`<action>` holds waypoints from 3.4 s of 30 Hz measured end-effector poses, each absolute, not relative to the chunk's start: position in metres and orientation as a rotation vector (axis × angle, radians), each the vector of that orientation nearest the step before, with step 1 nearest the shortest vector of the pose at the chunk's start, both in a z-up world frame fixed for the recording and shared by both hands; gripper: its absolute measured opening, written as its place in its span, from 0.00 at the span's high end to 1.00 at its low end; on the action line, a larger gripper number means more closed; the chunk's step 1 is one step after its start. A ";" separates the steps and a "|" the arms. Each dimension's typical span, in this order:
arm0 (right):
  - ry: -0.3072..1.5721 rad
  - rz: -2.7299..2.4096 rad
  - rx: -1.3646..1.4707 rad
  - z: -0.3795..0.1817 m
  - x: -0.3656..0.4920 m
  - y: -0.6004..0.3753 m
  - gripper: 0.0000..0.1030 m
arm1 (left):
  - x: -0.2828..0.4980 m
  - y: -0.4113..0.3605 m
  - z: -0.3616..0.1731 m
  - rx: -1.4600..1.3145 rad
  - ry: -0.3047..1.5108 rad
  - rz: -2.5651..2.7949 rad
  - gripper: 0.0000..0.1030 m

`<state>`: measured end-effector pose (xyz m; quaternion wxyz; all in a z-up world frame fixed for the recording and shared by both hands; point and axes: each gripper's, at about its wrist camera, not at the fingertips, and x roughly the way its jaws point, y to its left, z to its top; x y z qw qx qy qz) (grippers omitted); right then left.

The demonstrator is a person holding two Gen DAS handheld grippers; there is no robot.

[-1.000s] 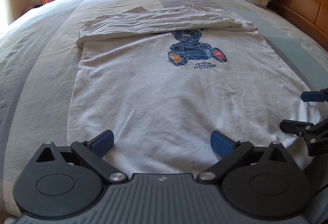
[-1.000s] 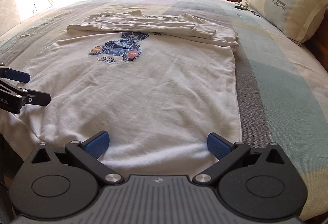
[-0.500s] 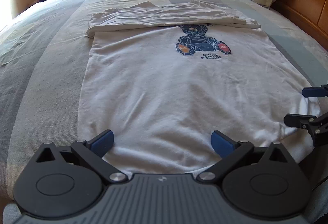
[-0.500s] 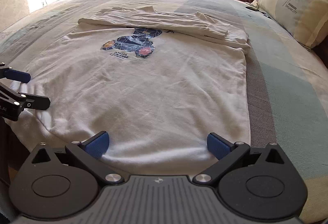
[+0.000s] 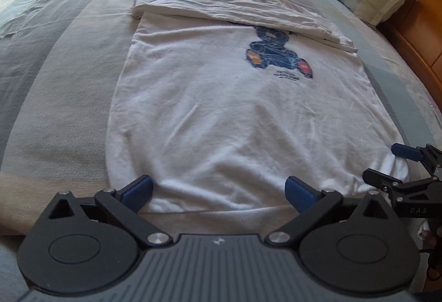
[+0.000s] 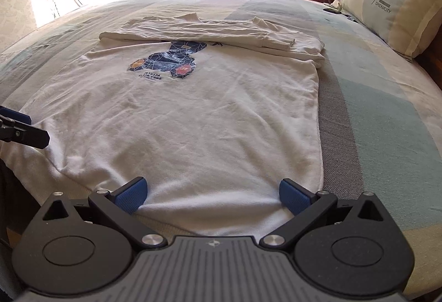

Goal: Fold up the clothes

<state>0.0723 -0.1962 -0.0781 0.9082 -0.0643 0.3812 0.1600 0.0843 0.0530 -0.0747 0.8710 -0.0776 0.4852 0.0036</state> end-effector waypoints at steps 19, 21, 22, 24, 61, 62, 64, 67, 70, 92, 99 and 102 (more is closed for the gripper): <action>0.758 0.326 -0.127 -0.080 0.068 -0.197 0.00 | 0.139 0.063 -0.048 -0.283 0.935 -0.023 0.01; 0.759 0.320 -0.127 -0.080 0.067 -0.196 0.00 | 0.159 0.062 -0.037 -0.291 0.904 -0.073 0.01; 0.759 0.318 -0.126 -0.080 0.067 -0.196 0.00 | 0.173 0.061 -0.032 -0.300 0.886 -0.106 0.01; 0.762 0.312 -0.124 -0.080 0.066 -0.196 0.00 | 0.203 0.064 -0.029 -0.333 0.871 -0.143 0.01; 0.823 0.312 -0.093 -0.072 0.066 -0.204 0.00 | 0.151 -0.004 -0.075 -0.165 0.940 -0.177 0.01; 0.834 0.320 -0.080 -0.070 0.068 -0.206 0.00 | 0.149 -0.002 -0.073 -0.175 0.937 -0.178 0.01; 0.851 0.332 -0.053 -0.066 0.072 -0.212 0.00 | 0.147 0.002 -0.069 -0.186 0.917 -0.174 0.01; 0.834 0.313 -0.029 -0.057 0.087 -0.215 0.00 | 0.149 0.009 -0.070 -0.191 0.911 -0.147 0.01; 0.817 0.302 -0.011 -0.049 0.106 -0.211 0.00 | 0.152 0.016 -0.079 -0.216 0.945 -0.133 0.01; 0.704 0.299 -0.167 -0.039 0.197 -0.188 0.00 | 0.146 0.056 -0.072 -0.286 0.790 -0.063 0.01; 0.743 0.264 -0.086 -0.063 0.277 -0.184 0.00 | 0.153 0.063 -0.079 -0.305 0.800 -0.053 0.01; 0.785 0.216 -0.047 -0.072 0.283 -0.197 0.00 | 0.154 0.061 -0.080 -0.301 0.800 -0.063 0.01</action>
